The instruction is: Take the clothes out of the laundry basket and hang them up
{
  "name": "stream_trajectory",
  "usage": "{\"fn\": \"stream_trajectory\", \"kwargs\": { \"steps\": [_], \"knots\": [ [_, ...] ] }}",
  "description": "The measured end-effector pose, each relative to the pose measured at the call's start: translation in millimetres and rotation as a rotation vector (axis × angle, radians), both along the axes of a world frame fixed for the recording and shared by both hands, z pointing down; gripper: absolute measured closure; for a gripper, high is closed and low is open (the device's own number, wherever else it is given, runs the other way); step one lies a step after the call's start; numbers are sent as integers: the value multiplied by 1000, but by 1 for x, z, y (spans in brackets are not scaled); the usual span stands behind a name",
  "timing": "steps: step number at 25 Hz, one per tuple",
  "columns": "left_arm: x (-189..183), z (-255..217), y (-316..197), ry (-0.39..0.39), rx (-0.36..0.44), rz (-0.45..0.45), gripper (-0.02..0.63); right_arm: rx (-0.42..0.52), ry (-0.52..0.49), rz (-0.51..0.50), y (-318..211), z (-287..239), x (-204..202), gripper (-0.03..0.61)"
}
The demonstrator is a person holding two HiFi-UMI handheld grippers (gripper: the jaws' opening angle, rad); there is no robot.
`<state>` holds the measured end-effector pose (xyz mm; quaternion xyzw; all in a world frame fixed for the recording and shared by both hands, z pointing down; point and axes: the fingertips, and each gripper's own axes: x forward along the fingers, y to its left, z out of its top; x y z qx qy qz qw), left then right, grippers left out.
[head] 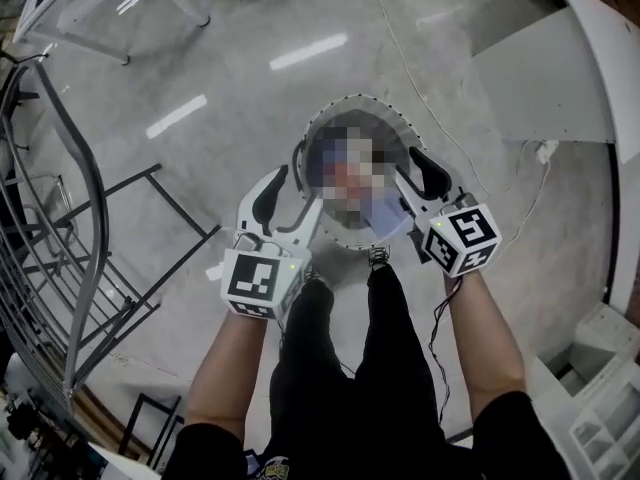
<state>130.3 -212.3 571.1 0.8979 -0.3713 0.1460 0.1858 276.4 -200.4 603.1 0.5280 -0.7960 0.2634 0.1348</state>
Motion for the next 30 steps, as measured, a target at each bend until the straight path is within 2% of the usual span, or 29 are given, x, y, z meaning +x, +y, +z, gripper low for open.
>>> {"fn": "stream_trajectory", "kwargs": {
  "steps": [5,10,14,23,30],
  "knots": [
    [1,53,5,7,-22,-22,390,-76,7,-19,9,81,-1,376],
    [2,97,21,-11,-119,-20,390,-194,25,-69,21,169,-10,375],
    [1,135,30,-18,-152,-28,390,-296,56,-128,35,240,-15,374],
    [1,187,35,-50,-145,-25,390,-512,138,-317,56,366,-22,339],
    [-2,220,40,-71,-166,-38,390,-767,183,-438,87,451,-25,310]
  ]
}}
